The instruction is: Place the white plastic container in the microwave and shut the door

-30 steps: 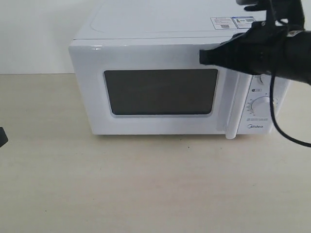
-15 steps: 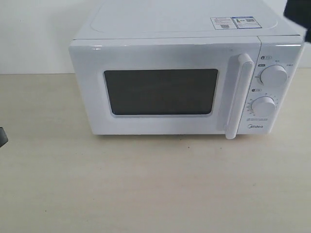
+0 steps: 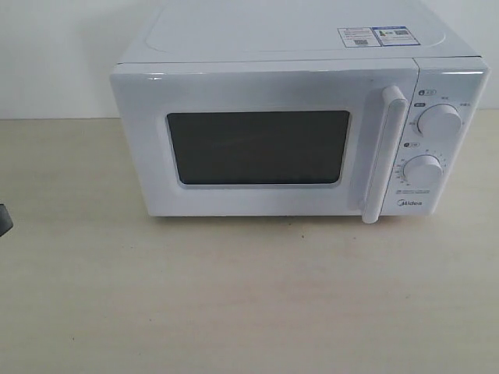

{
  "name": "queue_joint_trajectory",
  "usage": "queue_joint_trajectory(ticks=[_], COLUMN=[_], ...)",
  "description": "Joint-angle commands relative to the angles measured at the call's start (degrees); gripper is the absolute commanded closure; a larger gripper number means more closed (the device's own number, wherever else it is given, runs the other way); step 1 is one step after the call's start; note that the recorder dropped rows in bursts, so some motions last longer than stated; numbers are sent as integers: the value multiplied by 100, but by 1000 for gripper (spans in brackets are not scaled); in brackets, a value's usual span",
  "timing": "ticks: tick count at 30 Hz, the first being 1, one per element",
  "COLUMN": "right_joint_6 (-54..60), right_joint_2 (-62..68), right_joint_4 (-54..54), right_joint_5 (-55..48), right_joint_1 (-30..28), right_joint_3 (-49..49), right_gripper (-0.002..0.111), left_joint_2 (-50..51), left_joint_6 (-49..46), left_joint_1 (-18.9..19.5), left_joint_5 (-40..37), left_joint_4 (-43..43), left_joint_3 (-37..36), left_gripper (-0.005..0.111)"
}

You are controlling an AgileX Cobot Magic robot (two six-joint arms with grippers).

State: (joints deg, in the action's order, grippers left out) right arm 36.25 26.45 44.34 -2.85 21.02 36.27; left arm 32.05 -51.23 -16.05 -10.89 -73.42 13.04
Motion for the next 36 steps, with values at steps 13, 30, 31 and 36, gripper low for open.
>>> queue_joint_trajectory(ticks=[13,30,31,36], right_joint_6=[196,-612,-597,-66], right_joint_2=[-802,-2645,-2645,-2645], right_joint_4=[-163,-110,-110,-291], right_joint_5=[-692,342,285,-8], right_joint_1=[-1983,-2429,-2429,-2429], right_joint_3=[-379,-3627,-3627,-3627], right_gripper=[109,109,109,109], left_joint_2=[-33,-44,-44,-44], left_joint_6=[20,20,20,20], left_joint_1=[-45,-45,-45,-45], left_joint_5=[64,64,64,64], left_joint_4=[-3,-3,-3,-3], left_joint_3=[-20,-32,-32,-32], left_gripper=[102,102,102,102])
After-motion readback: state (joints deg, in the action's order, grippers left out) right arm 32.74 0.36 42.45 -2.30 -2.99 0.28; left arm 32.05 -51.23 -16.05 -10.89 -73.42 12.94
